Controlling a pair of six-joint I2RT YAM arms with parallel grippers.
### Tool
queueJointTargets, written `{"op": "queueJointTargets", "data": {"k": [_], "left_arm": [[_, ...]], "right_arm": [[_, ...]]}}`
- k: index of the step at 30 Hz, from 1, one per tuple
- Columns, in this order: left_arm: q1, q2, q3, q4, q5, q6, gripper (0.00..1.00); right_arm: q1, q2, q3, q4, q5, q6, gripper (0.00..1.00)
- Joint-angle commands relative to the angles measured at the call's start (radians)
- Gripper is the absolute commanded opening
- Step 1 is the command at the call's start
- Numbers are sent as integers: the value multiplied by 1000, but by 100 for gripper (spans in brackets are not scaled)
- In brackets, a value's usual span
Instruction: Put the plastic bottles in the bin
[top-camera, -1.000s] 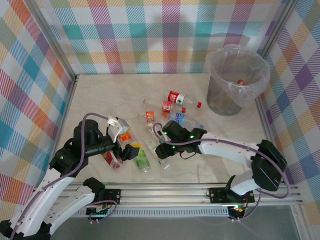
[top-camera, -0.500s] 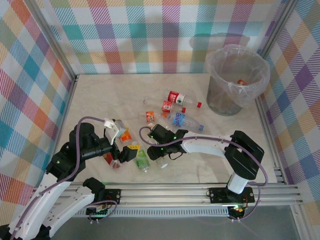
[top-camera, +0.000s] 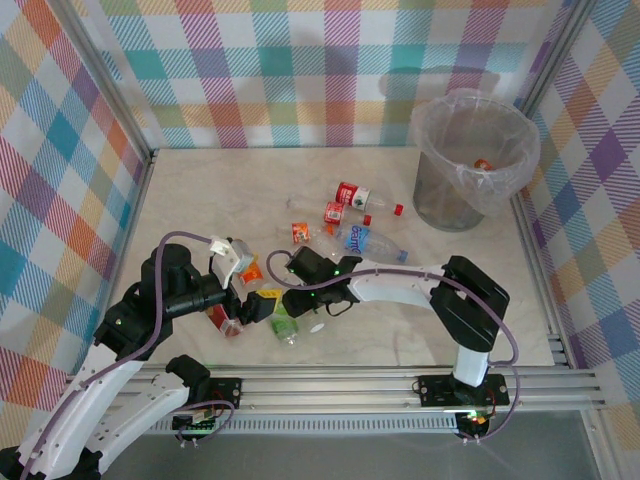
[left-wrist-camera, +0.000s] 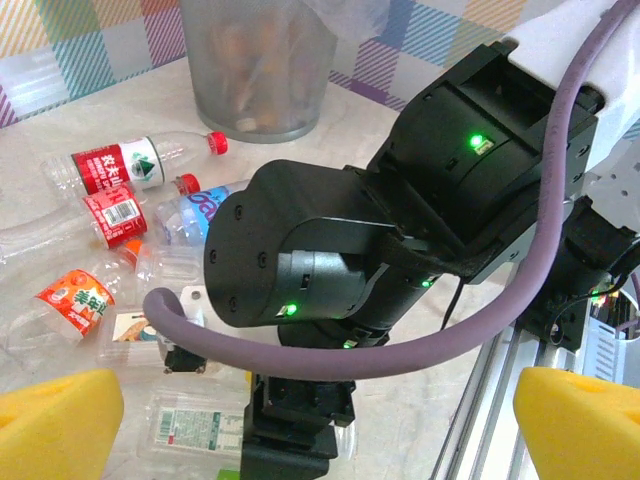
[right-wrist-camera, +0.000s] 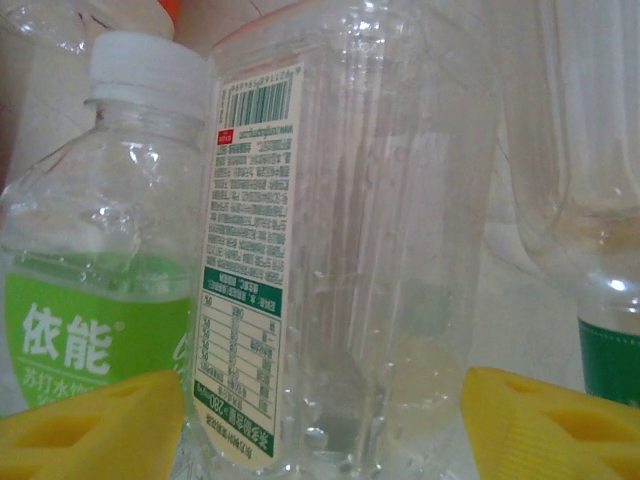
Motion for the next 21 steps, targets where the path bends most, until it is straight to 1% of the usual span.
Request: {"op": "queueJointTargets", "data": {"k": [1, 8, 11, 16, 19, 21], "left_arm": [[-5, 0, -7, 27, 17, 17, 100], [-5, 0, -6, 27, 16, 17, 100], [-5, 2, -7, 26, 18, 16, 100], [-5, 3, -7, 26, 18, 15, 100], [-5, 4, -6, 27, 17, 15, 100], [-5, 6, -5, 27, 19, 15, 100]], "right_arm": [[5, 43, 24, -15, 14, 5, 74], [5, 58, 35, -5, 15, 13, 74], [5, 68, 43, -10, 12, 14, 78], [5, 71, 42, -7, 14, 20, 80], [4, 70, 44, -9, 24, 21, 80], [3, 67, 45, -10, 33, 21, 78]]}}
